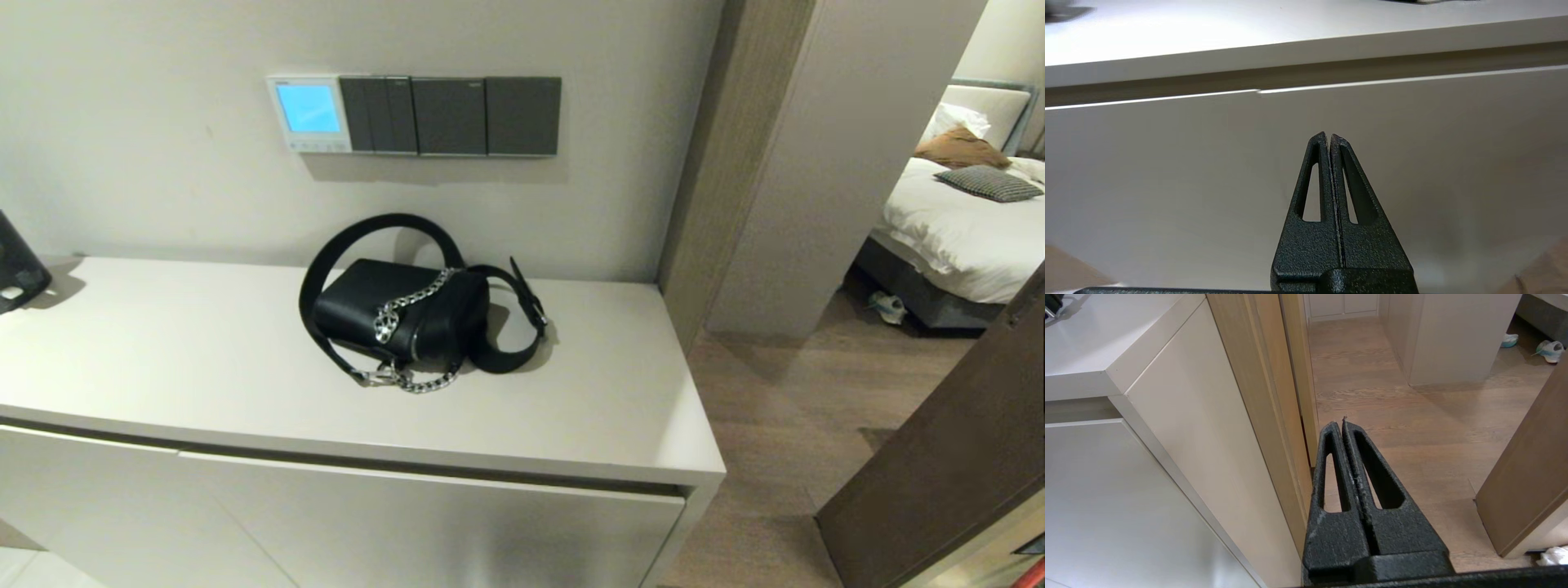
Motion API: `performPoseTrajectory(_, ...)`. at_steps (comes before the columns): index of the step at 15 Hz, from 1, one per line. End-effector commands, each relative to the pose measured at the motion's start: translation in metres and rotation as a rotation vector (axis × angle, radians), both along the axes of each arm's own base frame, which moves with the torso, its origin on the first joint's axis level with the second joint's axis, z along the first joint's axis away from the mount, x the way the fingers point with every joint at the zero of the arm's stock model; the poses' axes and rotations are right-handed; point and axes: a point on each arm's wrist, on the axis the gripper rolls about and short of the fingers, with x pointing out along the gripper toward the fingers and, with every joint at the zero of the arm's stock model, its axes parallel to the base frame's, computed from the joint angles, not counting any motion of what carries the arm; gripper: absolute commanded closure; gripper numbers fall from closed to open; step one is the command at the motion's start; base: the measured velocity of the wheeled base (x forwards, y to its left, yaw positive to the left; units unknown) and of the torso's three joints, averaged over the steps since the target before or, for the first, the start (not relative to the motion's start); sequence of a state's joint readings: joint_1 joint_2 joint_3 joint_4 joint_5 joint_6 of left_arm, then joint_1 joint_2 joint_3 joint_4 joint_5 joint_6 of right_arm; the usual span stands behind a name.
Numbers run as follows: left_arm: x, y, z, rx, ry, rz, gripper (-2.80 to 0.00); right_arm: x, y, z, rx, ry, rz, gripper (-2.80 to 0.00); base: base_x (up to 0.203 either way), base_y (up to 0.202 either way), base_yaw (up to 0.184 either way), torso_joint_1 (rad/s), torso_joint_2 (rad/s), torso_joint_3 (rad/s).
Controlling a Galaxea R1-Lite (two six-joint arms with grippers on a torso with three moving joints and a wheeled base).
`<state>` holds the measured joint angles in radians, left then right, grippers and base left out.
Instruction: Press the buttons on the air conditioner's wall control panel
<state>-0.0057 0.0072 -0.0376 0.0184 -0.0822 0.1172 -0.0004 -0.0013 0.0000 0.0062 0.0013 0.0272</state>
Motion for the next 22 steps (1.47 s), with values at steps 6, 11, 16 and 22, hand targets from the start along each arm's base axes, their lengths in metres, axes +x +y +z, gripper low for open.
performPoseTrajectory(6, 0.0025, 0.0008, -0.0113, 0.015, 0.038, 0.037, 0.00, 0.0002, 0.0000, -0.0004, 0.000, 0.003, 0.001, 0.00, 0.000, 0.000, 0.000, 0.000, 0.00, 0.000)
performPoseTrajectory(11, 0.0025, 0.0009, -0.0108, -0.020, 0.037, 0.042, 0.00, 0.0002, 0.0000, -0.0004, 0.000, 0.003, 0.001, 0.00, 0.000, 0.000, 0.000, 0.000, 0.00, 0.000)
performPoseTrajectory(16, 0.0025, 0.0012, -0.0108, -0.049, 0.038, 0.051, 0.00, 0.0002, 0.0000, -0.0004, 0.000, 0.003, 0.001, 0.00, 0.000, 0.000, 0.000, 0.000, 0.00, 0.000)
performPoseTrajectory(22, 0.0026, 0.0018, -0.0102, -0.101, 0.034, 0.079, 0.00, 0.0002, 0.0000, -0.0004, 0.000, 0.003, -0.001, 0.00, 0.000, 0.000, 0.000, 0.000, 0.00, 0.000)
